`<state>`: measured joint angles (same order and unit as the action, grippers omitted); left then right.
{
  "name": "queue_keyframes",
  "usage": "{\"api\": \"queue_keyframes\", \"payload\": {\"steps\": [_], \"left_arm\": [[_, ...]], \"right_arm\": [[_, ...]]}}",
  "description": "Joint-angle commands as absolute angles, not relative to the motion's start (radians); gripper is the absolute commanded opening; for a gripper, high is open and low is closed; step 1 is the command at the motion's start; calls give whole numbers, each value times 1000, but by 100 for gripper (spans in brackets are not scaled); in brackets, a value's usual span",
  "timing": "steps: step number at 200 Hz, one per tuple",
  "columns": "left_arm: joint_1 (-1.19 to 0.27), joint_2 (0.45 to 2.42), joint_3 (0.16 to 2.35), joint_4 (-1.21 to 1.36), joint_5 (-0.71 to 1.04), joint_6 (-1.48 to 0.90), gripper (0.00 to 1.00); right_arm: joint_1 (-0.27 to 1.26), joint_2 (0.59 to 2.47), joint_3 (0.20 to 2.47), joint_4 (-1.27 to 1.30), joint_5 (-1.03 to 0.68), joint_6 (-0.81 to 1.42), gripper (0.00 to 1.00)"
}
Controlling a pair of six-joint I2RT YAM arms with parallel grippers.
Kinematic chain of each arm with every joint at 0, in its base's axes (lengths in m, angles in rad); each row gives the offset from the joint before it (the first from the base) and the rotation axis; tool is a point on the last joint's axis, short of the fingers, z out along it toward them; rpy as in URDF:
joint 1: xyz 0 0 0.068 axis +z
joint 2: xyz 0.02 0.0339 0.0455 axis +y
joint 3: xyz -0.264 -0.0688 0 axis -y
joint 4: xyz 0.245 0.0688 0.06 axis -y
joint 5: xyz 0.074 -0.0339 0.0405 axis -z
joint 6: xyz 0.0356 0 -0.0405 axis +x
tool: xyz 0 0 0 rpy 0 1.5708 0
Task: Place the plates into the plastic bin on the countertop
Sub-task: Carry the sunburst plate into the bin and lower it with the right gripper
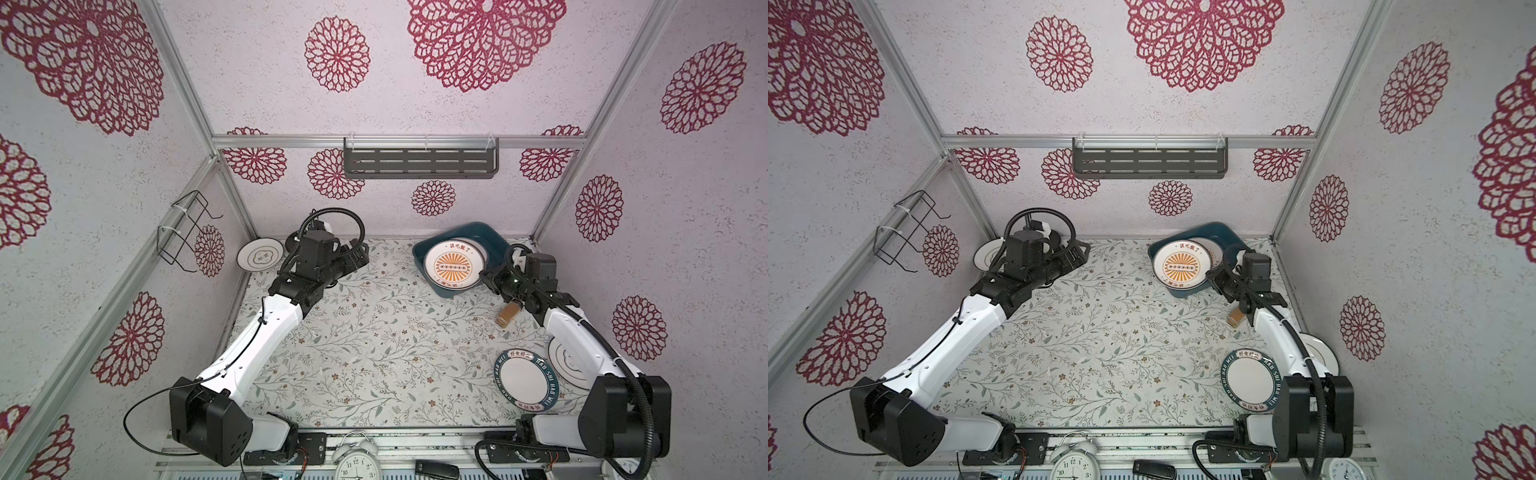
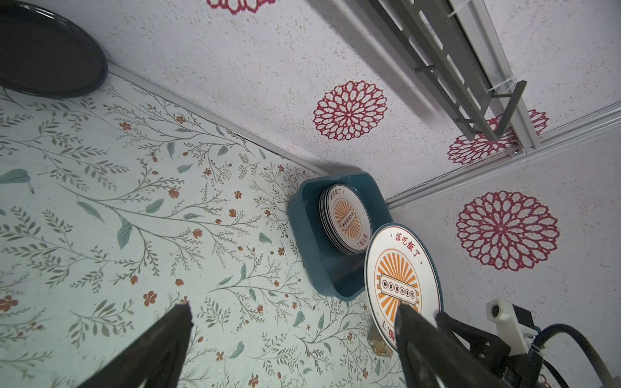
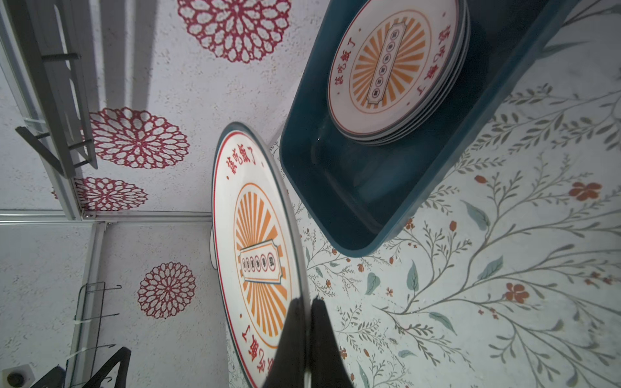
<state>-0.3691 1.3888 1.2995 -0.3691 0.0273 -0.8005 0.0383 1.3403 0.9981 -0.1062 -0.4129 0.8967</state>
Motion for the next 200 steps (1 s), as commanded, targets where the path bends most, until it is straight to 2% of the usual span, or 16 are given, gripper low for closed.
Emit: {"api": "queue_keyframes", "payload": {"steps": [1,94,200], "left_arm": [[-356,1407,1333,-339,61,-758,97],[-285,1447,1310,-203,230,-746,97],[-204,1410,1199,-106,273,-767,97]], "right_arm": [[21,1346,1059,-86,-400,860,0],[-5,1549,1196,-46,-305,899,0],[-9,1823,1358,7,-256,946,0]]}}
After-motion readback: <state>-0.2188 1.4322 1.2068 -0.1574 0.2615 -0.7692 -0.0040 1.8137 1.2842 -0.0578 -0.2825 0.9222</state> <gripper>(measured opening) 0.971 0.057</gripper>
